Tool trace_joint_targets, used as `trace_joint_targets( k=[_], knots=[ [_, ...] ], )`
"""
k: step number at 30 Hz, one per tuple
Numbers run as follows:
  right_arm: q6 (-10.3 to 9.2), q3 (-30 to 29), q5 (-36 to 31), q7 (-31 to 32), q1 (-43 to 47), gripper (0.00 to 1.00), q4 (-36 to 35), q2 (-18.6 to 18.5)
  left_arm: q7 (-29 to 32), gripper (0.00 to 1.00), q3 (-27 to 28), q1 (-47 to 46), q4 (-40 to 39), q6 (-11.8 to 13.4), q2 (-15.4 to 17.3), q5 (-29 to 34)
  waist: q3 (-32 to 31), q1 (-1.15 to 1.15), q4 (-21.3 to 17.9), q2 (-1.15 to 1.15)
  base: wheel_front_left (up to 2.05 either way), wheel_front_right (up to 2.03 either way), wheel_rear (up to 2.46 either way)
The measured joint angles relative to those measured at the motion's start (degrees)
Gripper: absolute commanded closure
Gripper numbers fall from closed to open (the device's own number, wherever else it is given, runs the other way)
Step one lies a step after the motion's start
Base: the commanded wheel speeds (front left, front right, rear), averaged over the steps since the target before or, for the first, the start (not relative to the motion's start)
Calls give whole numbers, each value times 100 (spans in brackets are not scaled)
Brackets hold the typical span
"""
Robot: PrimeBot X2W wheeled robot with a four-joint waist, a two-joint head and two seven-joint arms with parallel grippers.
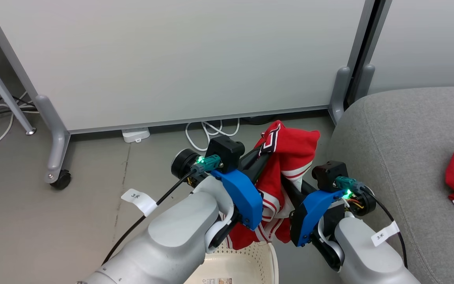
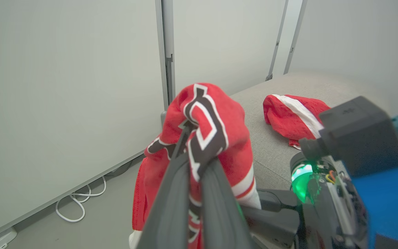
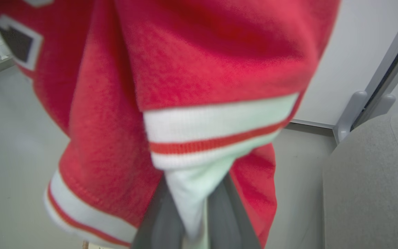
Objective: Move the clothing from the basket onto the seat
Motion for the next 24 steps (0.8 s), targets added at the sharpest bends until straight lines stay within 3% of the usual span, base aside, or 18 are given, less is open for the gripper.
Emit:
trace_joint_targets(
  k=[3, 4, 5, 24],
  knots=[
    [0, 2, 8, -47, -5, 100, 52, 0, -1, 54, -1, 1, 37, 0, 0, -1, -5, 0, -1, 0, 0, 0, 0],
    [0, 0, 10, -51, -8, 100, 69, 0, -1, 21, 2, 1, 37, 14, 0, 1, -5, 0, 0, 0, 0, 0, 0],
    [0, 0, 16, -57, -12, 100, 83, 0, 0, 0, 11, 1, 32, 19, 0, 3, -4, 0, 0, 0, 0, 0, 0],
    [0, -12, 115, -252, -125, 100, 299, 0, -1, 0, 179, 185, 37, 69, -2, 197, 7, 0, 2, 0, 0, 0, 0]
  ],
)
